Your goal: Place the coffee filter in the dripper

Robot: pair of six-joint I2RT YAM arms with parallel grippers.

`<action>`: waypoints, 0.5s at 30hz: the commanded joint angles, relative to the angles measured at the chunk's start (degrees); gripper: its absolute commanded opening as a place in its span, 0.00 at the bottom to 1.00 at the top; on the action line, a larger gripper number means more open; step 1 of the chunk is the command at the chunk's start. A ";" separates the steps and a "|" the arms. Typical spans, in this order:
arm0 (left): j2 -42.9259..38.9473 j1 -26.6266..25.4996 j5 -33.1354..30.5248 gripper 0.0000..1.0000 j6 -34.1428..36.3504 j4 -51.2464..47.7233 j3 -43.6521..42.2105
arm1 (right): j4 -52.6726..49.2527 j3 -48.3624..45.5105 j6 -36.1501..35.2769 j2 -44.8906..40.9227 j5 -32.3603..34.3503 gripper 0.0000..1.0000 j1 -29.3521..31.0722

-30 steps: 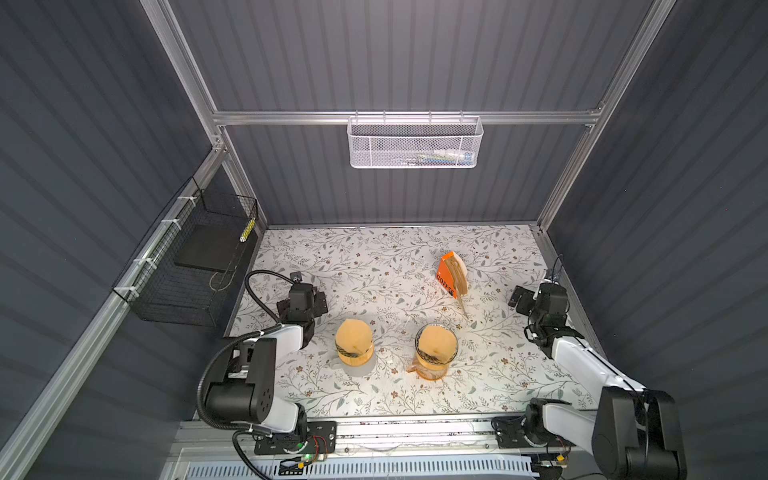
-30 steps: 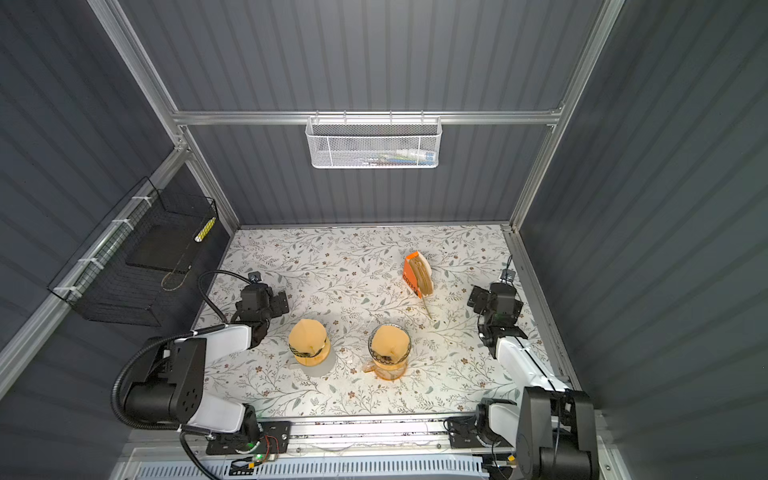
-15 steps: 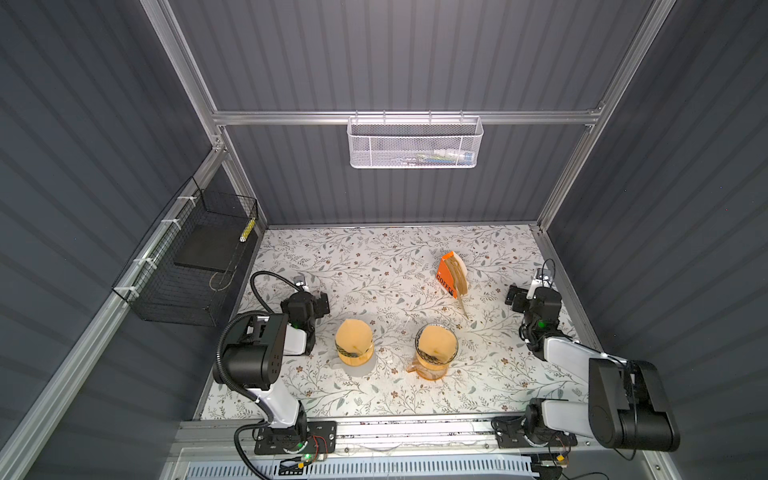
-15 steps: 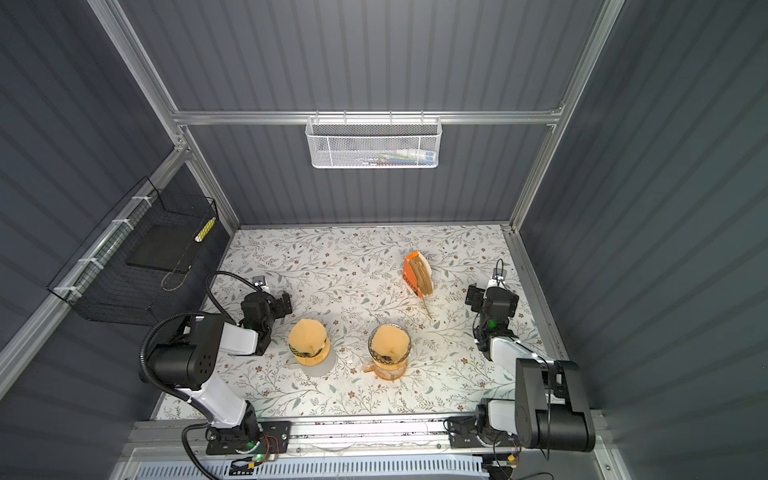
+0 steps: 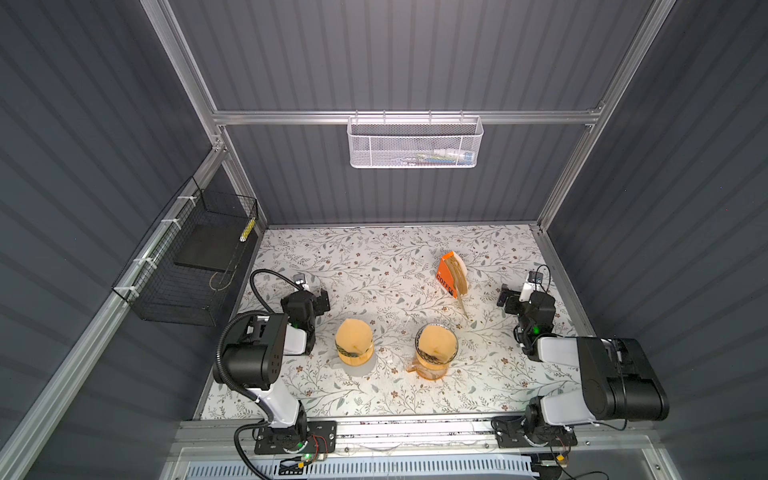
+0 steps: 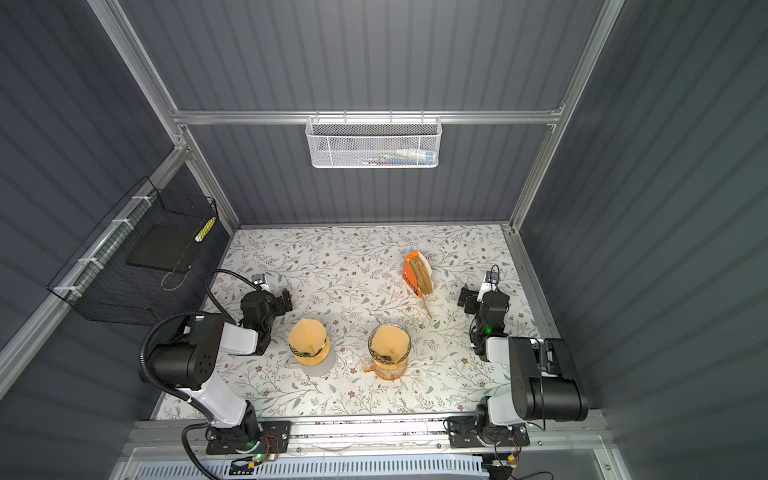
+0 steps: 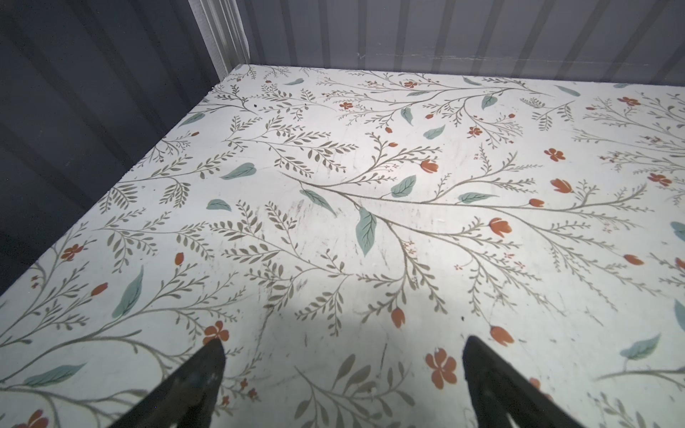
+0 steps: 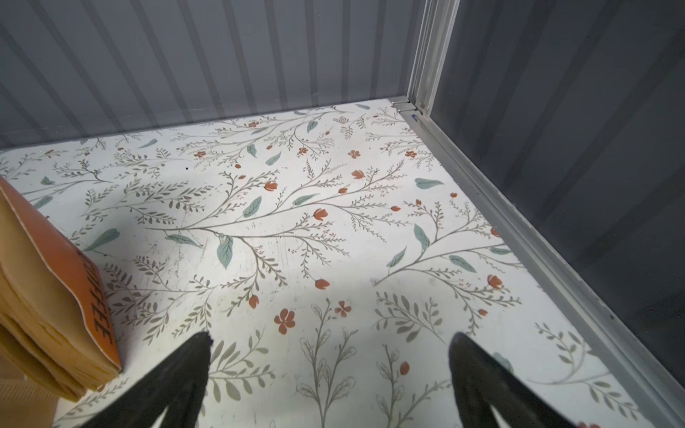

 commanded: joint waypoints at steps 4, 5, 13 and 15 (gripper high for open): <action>0.77 0.21 0.54 1.00 1.56 0.79 0.93 | 5.20 -0.47 0.67 0.61 -1.21 0.99 -0.09; 0.68 0.14 0.57 1.00 1.55 0.77 0.93 | 4.31 -0.25 0.81 0.26 -1.00 0.99 -0.09; 0.77 0.12 0.57 1.00 1.55 0.72 0.93 | 4.66 -0.48 0.75 0.21 -0.82 0.99 -0.09; 0.72 0.12 0.57 1.00 1.55 0.73 0.93 | 4.57 -0.48 0.75 0.21 -0.78 0.99 -0.09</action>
